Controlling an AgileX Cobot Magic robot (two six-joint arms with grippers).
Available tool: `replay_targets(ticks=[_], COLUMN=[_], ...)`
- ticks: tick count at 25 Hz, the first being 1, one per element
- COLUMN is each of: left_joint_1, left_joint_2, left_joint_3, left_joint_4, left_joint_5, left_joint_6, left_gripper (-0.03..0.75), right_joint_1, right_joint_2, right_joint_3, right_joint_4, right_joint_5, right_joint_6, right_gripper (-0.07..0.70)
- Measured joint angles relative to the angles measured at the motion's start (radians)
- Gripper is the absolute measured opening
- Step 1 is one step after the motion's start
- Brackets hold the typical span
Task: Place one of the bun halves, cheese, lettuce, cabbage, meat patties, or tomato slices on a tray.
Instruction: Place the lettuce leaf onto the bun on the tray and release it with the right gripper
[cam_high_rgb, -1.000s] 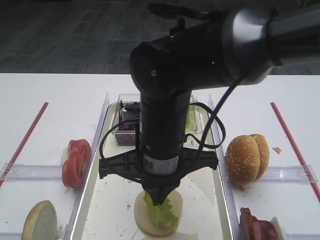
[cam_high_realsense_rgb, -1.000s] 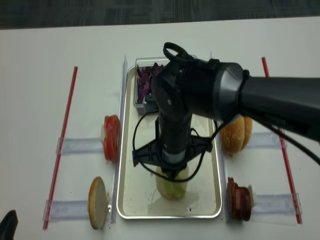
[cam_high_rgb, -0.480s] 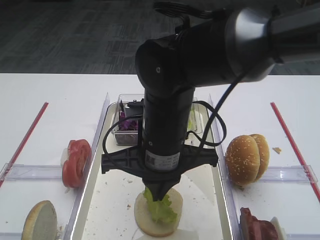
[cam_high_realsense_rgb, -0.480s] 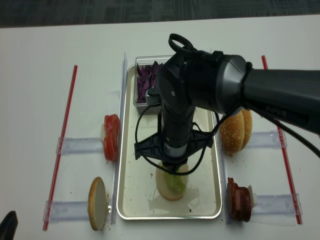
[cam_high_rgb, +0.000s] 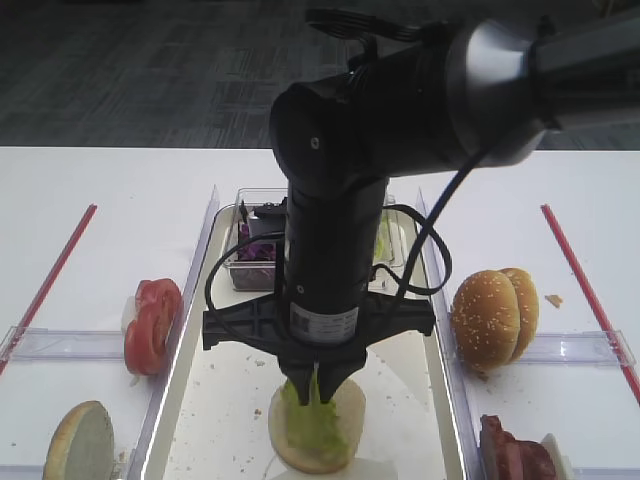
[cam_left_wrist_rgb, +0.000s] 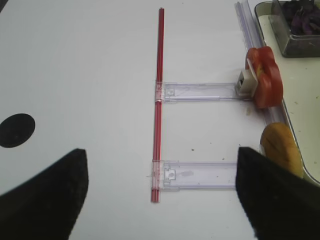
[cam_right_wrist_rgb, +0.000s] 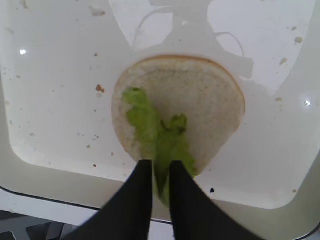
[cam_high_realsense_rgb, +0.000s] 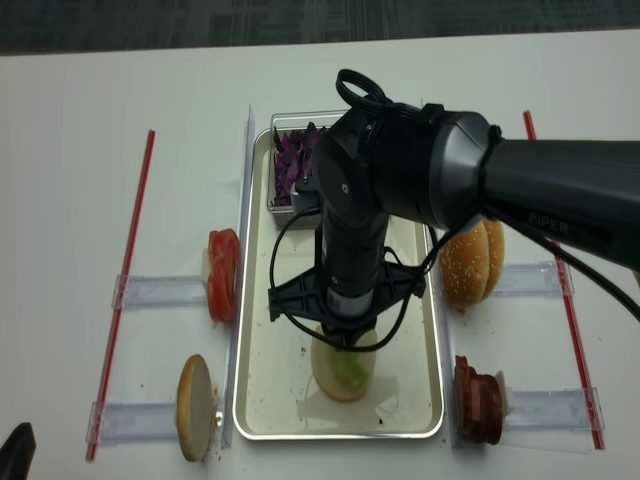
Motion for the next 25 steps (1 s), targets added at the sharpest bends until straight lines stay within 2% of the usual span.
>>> replay_targets(ticks=[6, 12, 25], left_joint_1=[0.0, 0.0, 0.0], left_joint_2=[0.0, 0.0, 0.0], left_joint_3=[0.0, 0.0, 0.0], left_joint_4=[0.0, 0.0, 0.0], left_joint_5=[0.0, 0.0, 0.0], left_joint_6=[0.0, 0.0, 0.0], left_gripper=[0.554, 0.554, 0.554], right_joint_1=[0.0, 0.0, 0.0], right_joint_2=[0.0, 0.0, 0.0], right_joint_3=[0.0, 0.0, 0.0], right_joint_4=[0.0, 0.0, 0.0], right_joint_5=[0.0, 0.0, 0.011], right_joint_6=[-0.001, -0.004, -0.004], right_gripper=[0.298, 0.396, 0.46])
